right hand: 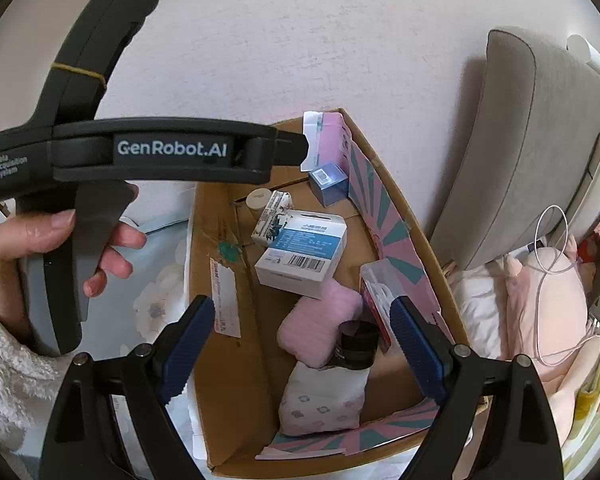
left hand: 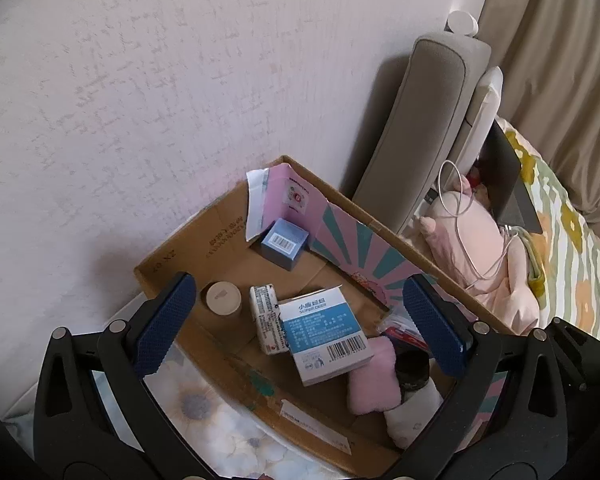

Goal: Organize objects
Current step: 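Withdraw both tools from the cardboard box back over the empty sheet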

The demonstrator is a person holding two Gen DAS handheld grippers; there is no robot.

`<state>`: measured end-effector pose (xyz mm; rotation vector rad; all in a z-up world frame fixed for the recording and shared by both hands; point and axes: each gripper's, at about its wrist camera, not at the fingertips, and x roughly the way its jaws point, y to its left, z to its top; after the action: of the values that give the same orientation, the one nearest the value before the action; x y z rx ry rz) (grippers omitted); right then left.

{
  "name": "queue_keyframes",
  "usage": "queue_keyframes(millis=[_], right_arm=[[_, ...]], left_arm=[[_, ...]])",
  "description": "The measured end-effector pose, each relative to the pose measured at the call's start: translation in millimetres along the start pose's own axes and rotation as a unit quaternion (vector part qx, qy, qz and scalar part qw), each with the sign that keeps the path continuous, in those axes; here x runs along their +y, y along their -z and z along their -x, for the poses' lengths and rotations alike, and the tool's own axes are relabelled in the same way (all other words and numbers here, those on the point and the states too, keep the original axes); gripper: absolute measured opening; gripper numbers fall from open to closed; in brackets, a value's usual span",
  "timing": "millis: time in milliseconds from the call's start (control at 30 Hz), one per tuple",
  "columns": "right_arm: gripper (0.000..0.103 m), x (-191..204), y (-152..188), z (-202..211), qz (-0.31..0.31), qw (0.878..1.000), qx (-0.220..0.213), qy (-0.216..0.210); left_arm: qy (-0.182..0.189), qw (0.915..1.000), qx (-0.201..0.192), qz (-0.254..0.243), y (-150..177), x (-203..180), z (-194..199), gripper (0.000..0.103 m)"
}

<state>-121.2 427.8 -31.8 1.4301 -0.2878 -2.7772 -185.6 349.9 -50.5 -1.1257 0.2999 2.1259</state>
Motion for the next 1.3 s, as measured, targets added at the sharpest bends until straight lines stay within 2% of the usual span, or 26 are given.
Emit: queue_keyframes(millis=[267,500,600,767,1000,1133,1300], right_arm=[[0.087,10,-4,9,0.001,1.000,-0.009,0.004],[0.088,25,-17,28,0.010,1.000,-0.024,-0.002],[0.102,37,-25,39,0.021,0.999,-0.038,-0.002],[0.102,60,-37,50,0.039,0.998,-0.048,-0.011],[0.102,99,-46,58,0.076,0.995,-0.056,-0.021],[0.102,124,-47,61,0.100,0.993,-0.058,-0.030],[0.102,147,-43,63,0.120,0.991,-0.054,-0.035]], left_arm=[[-0.014,0.9998,-0.016,0.002,-1,3,25,0.103],[-0.022,0.9984,-0.044,0.027,0,15,69,0.103],[-0.032,0.9968,-0.060,0.042,5,22,95,0.103],[-0.056,0.9921,-0.086,0.072,24,38,143,0.103],[-0.115,0.9797,-0.106,0.126,71,71,200,0.103],[-0.160,0.9679,-0.110,0.159,108,91,226,0.103],[-0.188,0.9541,-0.112,0.204,156,108,243,0.103]])
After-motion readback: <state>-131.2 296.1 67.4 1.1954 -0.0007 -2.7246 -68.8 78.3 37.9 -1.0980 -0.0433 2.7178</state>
